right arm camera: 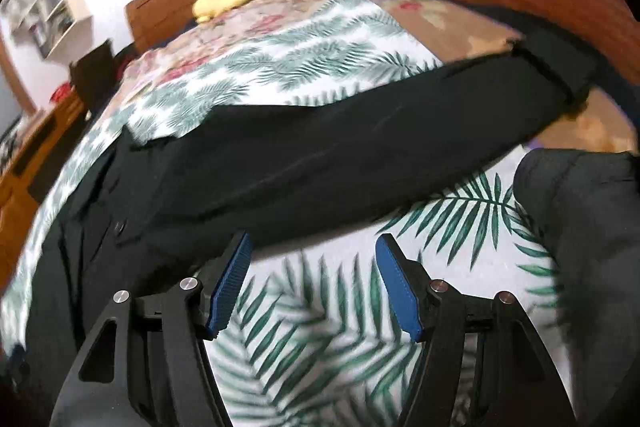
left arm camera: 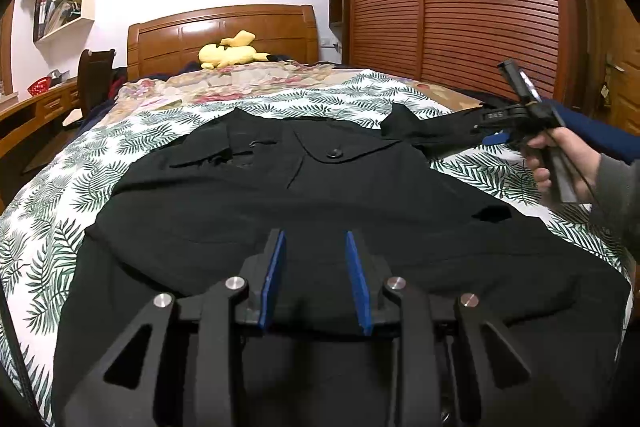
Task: Fold large clothes
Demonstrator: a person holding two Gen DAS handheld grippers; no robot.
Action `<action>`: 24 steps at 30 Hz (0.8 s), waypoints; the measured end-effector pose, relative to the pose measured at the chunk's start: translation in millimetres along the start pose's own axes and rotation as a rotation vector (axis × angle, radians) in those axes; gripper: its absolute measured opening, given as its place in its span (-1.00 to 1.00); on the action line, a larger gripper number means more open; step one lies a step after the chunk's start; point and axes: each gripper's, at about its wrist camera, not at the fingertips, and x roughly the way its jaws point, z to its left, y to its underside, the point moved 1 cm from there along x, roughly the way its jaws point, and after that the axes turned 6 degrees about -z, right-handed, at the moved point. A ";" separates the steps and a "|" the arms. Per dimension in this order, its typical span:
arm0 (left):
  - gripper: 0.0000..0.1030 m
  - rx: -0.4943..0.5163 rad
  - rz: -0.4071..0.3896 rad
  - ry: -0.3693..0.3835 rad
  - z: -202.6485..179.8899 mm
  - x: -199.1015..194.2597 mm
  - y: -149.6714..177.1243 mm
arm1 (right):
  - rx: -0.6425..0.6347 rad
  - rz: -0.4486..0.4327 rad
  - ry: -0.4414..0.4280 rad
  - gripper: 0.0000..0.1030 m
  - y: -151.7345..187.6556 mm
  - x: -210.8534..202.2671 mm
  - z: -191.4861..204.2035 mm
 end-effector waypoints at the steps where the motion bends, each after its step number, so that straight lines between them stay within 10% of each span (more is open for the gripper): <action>1: -0.43 0.000 -0.003 0.000 -0.1 -0.5 -0.1 | 0.019 0.007 0.008 0.28 -2.2 5.4 -5.2; 10: -0.43 0.000 -0.005 0.000 -0.1 -1.1 -0.9 | 0.106 0.023 0.043 0.24 -17.7 33.2 -26.3; 11: -0.43 0.000 -0.005 0.001 -0.1 -1.5 -0.9 | 0.098 0.019 0.059 0.10 -20.1 34.4 -24.6; 13: -0.43 0.000 -0.006 0.002 -0.1 -2.0 -0.8 | 0.062 0.016 0.067 -0.79 -26.3 36.6 -17.1; 15: -0.43 0.000 -0.007 0.002 -0.5 -1.8 -0.9 | -0.004 -0.028 0.074 -0.91 -33.1 26.8 -2.5; 24: -0.43 0.009 -0.009 -0.003 -2.8 -2.0 -2.0 | -0.252 -0.162 -0.162 -0.93 -20.9 -63.0 99.4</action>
